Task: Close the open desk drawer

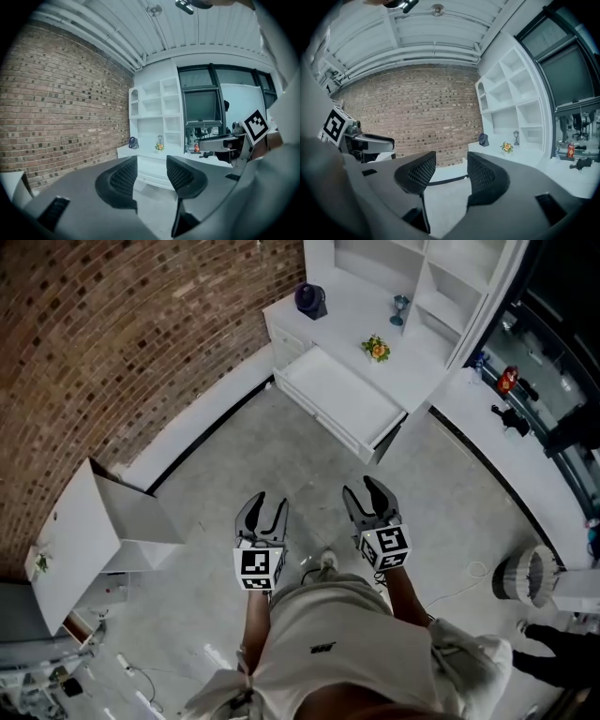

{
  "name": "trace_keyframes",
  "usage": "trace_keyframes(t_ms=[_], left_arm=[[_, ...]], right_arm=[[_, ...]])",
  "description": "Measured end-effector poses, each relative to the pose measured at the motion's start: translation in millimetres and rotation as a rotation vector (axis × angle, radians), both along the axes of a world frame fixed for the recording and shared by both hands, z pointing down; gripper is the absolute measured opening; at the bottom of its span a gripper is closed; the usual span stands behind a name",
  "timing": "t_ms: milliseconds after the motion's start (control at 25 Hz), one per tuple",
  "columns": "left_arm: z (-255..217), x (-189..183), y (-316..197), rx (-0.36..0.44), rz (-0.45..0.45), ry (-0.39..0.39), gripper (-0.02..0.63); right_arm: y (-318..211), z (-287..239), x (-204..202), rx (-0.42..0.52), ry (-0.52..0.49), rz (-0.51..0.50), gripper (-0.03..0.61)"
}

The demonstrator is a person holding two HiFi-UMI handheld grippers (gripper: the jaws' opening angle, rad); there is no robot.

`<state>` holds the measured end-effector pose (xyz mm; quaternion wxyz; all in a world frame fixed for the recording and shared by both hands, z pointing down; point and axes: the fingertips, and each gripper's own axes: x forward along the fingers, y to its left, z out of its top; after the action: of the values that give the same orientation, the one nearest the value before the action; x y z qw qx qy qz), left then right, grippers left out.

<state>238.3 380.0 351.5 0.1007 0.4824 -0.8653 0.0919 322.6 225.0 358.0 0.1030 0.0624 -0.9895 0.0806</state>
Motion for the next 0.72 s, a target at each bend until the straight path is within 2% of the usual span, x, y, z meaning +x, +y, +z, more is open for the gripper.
trace_keyframes(t_ms=[320,720], left_arm=[[4,-23,-25,-0.031,-0.028,-0.001,0.195],[17,-72,-49,-0.02,-0.001,0.003,0.186]], right_arm=[[-26,4,-25,-0.036,0.0,-0.017,0.201],[-49,22,-66,-0.011,0.025,0.016,0.201]])
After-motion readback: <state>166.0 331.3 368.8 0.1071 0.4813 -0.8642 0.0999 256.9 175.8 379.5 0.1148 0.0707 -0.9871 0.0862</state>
